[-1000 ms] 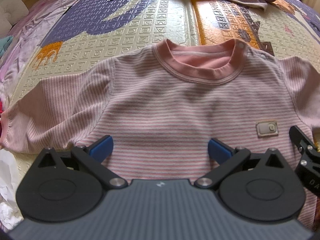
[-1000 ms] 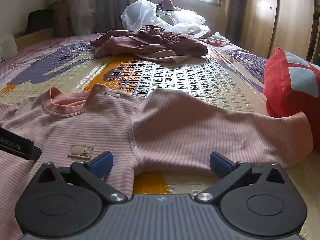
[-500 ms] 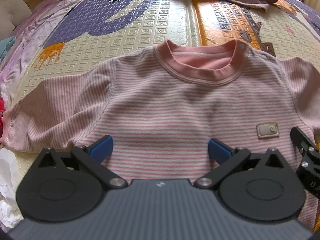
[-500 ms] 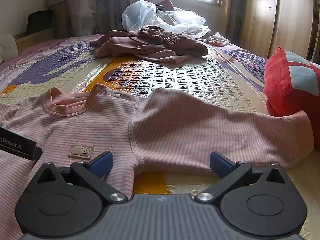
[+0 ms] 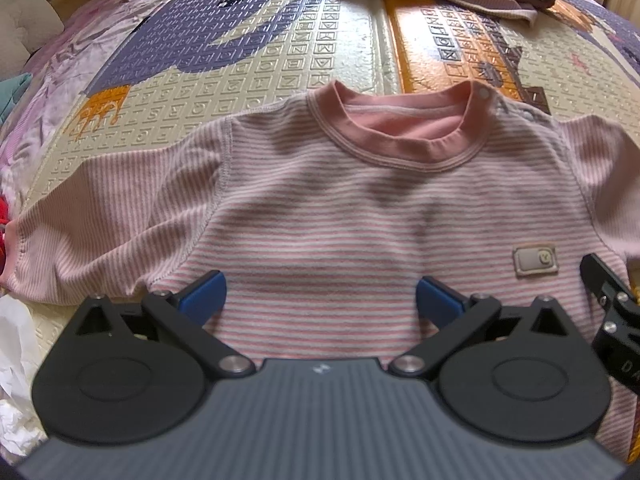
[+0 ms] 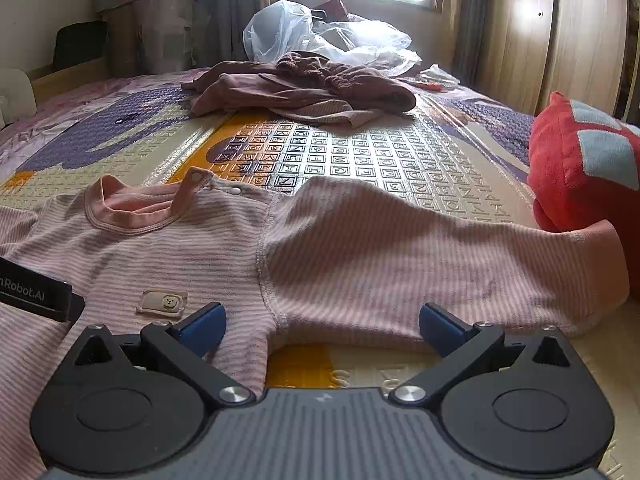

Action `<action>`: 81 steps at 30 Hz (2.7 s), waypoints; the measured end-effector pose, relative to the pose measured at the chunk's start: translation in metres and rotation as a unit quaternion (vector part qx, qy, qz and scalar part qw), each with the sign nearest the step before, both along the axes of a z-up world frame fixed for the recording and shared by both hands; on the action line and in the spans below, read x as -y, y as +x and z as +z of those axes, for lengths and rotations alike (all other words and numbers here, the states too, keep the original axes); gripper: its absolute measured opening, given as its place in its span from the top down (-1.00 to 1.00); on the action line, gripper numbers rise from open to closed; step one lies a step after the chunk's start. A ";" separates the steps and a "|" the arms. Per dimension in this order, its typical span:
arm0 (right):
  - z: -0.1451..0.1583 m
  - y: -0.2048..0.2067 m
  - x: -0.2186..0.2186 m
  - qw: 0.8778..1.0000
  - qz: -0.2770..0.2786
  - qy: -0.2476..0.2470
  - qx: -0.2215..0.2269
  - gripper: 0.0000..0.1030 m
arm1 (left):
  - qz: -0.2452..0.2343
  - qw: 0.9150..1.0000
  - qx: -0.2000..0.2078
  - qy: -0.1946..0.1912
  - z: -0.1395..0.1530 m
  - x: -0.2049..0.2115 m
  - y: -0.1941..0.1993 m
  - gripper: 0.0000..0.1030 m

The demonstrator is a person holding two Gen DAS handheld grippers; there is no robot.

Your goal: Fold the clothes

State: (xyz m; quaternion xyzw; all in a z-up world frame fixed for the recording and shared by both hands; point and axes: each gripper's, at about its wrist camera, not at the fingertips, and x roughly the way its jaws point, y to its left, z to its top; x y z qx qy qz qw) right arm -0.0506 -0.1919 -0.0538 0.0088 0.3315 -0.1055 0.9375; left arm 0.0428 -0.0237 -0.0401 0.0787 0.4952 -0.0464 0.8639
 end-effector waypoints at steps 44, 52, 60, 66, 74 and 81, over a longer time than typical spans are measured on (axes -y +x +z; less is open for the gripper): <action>0.000 0.000 0.001 1.000 0.001 0.001 0.000 -0.99 | 0.010 1.000 -0.002 0.001 0.000 -0.001 0.002 -1.00; 0.000 0.000 0.001 1.000 0.001 0.000 0.000 -0.99 | 0.005 1.000 -0.008 -0.003 0.001 0.000 0.003 -1.00; 0.000 0.000 0.001 1.000 0.001 0.001 0.000 -0.99 | 0.003 1.000 -0.012 -0.005 0.001 -0.002 0.005 -1.00; 0.000 0.000 0.001 1.000 0.001 0.001 0.000 -0.99 | 0.009 1.000 -0.007 -0.004 0.001 -0.002 0.002 -1.00; 0.000 0.000 0.001 1.000 0.001 0.001 0.000 -0.99 | 0.015 1.000 -0.002 0.000 0.000 -0.001 0.001 -1.00; 0.000 0.000 0.001 1.000 0.001 0.001 0.001 -0.99 | 0.016 1.000 -0.003 0.000 0.000 -0.001 0.001 -1.00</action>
